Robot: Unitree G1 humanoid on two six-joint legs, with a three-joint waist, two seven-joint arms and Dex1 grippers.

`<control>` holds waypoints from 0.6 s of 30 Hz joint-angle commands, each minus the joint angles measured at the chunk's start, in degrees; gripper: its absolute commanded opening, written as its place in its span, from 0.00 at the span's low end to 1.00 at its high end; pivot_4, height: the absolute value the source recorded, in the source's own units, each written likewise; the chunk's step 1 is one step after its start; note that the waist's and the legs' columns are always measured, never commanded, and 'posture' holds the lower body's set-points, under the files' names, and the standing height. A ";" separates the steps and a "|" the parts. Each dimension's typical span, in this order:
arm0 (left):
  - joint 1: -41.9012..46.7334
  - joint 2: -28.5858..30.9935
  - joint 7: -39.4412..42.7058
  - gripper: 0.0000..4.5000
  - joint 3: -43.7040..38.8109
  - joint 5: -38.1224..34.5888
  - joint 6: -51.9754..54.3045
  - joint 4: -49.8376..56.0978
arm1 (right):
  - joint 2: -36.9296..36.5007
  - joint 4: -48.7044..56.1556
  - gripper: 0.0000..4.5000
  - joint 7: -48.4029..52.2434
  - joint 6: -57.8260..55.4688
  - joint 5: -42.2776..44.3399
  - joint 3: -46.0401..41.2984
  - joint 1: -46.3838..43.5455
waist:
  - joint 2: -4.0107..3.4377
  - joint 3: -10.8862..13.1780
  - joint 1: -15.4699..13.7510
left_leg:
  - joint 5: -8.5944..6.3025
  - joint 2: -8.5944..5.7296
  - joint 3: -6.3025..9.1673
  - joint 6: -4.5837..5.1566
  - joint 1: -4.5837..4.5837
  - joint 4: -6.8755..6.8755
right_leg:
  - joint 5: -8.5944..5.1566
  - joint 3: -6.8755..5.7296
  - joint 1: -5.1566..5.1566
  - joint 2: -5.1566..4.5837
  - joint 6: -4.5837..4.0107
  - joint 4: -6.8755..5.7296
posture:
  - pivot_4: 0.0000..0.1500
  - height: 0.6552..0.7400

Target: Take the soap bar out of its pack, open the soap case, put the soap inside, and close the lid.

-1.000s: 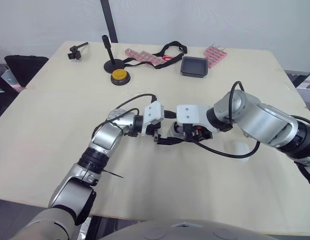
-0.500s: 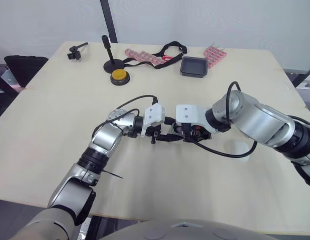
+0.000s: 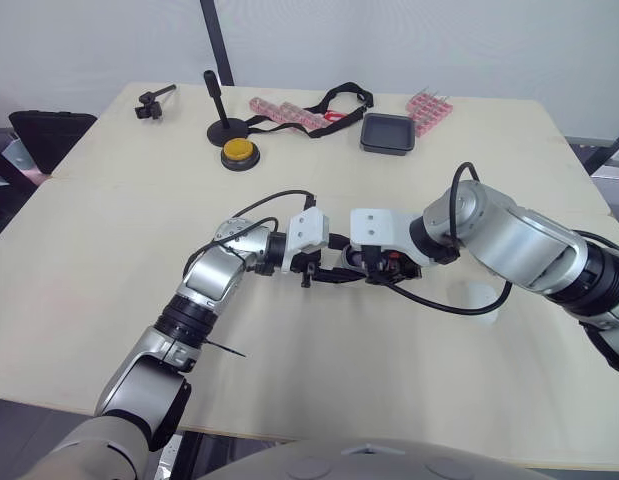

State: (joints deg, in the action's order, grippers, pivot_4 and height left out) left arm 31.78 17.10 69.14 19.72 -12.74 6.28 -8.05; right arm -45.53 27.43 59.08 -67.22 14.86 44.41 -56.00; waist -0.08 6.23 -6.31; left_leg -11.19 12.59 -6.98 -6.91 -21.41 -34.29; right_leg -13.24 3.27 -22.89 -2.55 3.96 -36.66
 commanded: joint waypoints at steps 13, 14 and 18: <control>1.34 -0.70 -2.51 0.99 -0.15 1.41 -1.90 -0.49 | 0.47 1.47 0.48 0.42 2.21 -0.74 -2.59 -2.14 | 0.00 0.00 -0.05 | 0.00 0.00 0.00 0.00 0.00 -0.03 | 0.00 0.00 0.00 0.00 0.00 -0.02 | 1.00 0.99; 1.47 -0.64 -2.45 0.99 -0.31 1.23 -1.70 -0.36 | 0.51 1.44 0.48 0.45 2.08 -0.63 -2.62 -2.10 | 0.00 0.00 -0.06 | 0.00 0.00 0.00 0.00 0.00 -0.03 | 0.00 0.00 0.00 0.00 0.00 -0.02 | 1.00 0.99; 1.51 -0.16 -2.36 0.99 -0.23 1.51 -1.92 0.08 | 0.67 0.74 0.48 0.29 1.79 -0.66 -2.27 -1.69 | 0.00 0.00 -0.05 | 0.00 0.00 0.00 0.00 0.00 -0.03 | 0.00 0.00 0.00 0.00 0.00 -0.03 | 1.00 0.99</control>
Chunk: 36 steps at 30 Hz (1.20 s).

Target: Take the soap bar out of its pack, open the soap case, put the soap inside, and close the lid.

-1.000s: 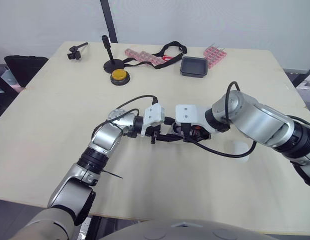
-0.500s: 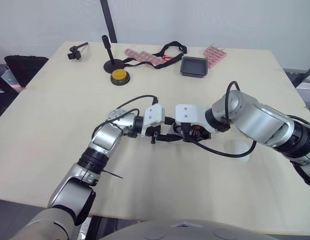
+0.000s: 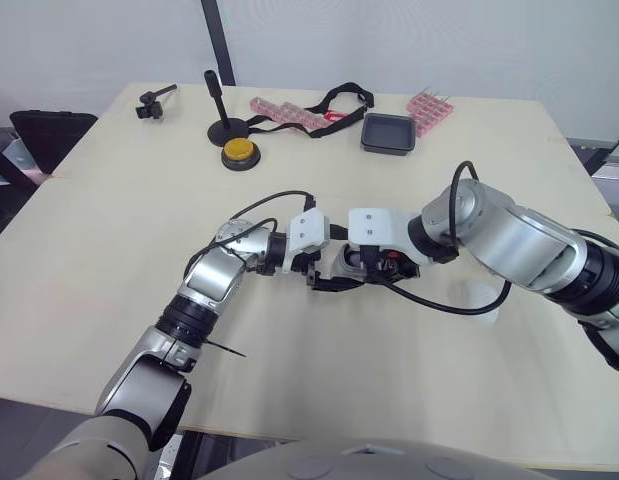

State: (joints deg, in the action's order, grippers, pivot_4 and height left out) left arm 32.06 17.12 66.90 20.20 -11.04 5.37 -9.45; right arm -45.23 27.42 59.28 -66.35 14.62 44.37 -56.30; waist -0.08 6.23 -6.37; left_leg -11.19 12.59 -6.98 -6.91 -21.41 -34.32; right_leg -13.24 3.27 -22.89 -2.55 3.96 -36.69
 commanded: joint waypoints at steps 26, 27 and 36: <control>0.36 0.50 -1.19 0.60 -0.24 0.76 -1.57 2.38 | 1.38 0.79 0.48 -0.63 2.26 -1.74 -2.14 0.06 | 0.00 0.00 0.01 | 0.00 0.00 0.00 0.00 0.00 -0.01 | 0.00 -0.01 0.00 0.00 0.00 0.00 | 1.00 0.99; 0.34 0.46 -1.21 0.60 -0.23 0.83 -1.63 2.31 | 1.36 0.78 0.48 -0.66 2.34 -1.81 -2.13 0.10 | 0.00 0.00 0.01 | 0.00 0.00 0.00 0.00 0.00 -0.01 | 0.00 0.00 0.00 0.00 0.00 0.00 | 1.00 0.99; 0.38 0.41 -1.29 0.49 -0.23 1.17 -1.92 1.65 | 1.17 0.73 0.48 -0.62 2.89 -2.43 -1.87 0.04 | 0.00 0.00 0.01 | 0.00 0.00 0.00 0.00 0.00 -0.01 | 0.00 0.00 0.00 0.00 0.00 -0.01 | 1.00 0.99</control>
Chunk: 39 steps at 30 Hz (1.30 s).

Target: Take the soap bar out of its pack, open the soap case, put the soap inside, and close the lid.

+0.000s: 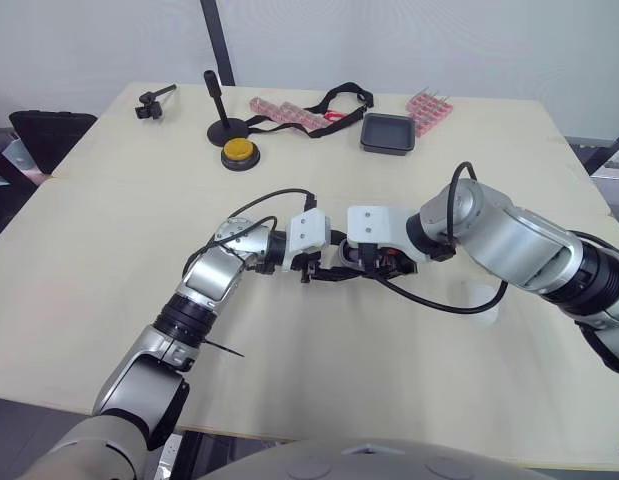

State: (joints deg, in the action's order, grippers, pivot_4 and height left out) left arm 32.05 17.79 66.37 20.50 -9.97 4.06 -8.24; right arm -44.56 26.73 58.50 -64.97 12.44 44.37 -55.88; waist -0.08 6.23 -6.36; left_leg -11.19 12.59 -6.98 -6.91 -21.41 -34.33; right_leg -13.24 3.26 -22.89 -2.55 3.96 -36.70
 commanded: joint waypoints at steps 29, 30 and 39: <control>-4.54 1.15 -1.25 0.42 -8.31 -6.18 -4.04 1.41 | -8.35 1.43 1.00 1.81 8.11 -2.03 -9.99 6.42 | 0.00 0.00 -0.08 | 0.00 0.00 0.00 0.01 -0.01 -0.05 | 0.00 0.00 0.00 -0.01 0.00 -0.02 | 1.00 0.99; -5.70 1.34 -0.77 0.42 -10.12 -8.63 -3.47 2.32 | -10.19 2.32 1.00 2.14 8.10 -1.25 -12.37 7.57 | 0.00 0.00 -0.08 | 0.00 0.01 0.00 0.01 -0.01 -0.05 | 0.00 -0.01 0.00 -0.01 0.00 -0.02 | 1.00 0.99; -13.24 1.03 3.58 0.42 -13.70 -17.13 -4.17 8.03 | -16.08 7.60 1.00 0.84 -12.29 5.70 -23.61 11.05 | 0.00 0.00 -0.21 | -0.04 0.00 -0.01 0.08 0.00 -0.06 | 0.00 0.02 0.02 -0.03 0.00 0.18 | 1.00 0.99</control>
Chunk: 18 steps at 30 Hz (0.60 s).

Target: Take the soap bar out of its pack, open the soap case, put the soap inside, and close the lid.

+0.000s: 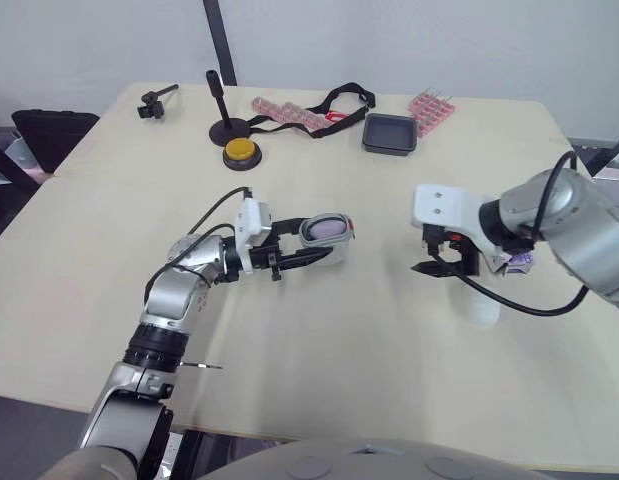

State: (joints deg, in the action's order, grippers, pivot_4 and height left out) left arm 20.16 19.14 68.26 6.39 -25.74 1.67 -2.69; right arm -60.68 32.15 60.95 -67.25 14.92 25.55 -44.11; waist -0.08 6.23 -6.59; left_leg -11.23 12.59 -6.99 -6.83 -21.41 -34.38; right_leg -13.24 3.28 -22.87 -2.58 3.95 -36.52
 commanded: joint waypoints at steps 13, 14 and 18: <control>-0.28 -3.30 6.22 0.42 5.46 3.19 -9.03 -4.93 | -10.47 4.33 1.00 -10.14 -25.25 14.46 -15.74 14.27 | -0.02 -0.01 -1.10 | 0.00 0.00 -0.01 0.03 0.02 0.00 | 0.00 0.04 0.00 -0.02 0.00 0.18 | 1.00 0.99; -0.19 -3.34 6.44 0.42 5.56 3.38 -9.55 -5.39 | -10.28 3.67 1.00 -10.95 -25.25 15.66 -16.77 15.33 | -0.03 -0.02 -0.95 | -0.01 0.00 -0.05 0.02 0.00 0.00 | 0.00 0.08 0.00 -0.02 0.00 0.15 | 1.00 0.99; 0.12 -3.49 6.76 0.42 5.63 3.48 -10.27 -6.40 | -8.88 0.61 1.00 -15.95 -25.25 19.65 -19.21 17.29 | -0.06 -0.03 -0.82 | 0.00 0.00 -0.07 0.02 0.04 -0.01 | 0.00 0.14 0.01 -0.01 0.00 0.07 | 1.00 0.99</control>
State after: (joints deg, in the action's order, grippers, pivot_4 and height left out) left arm 19.54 15.57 74.82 12.44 -21.96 -7.30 -9.47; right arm -69.79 33.88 47.37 -92.27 32.37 9.26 -26.81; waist -0.14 6.19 -7.41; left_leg -11.23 12.60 -7.06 -6.81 -21.38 -34.39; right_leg -13.25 3.42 -22.86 -2.59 3.95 -36.45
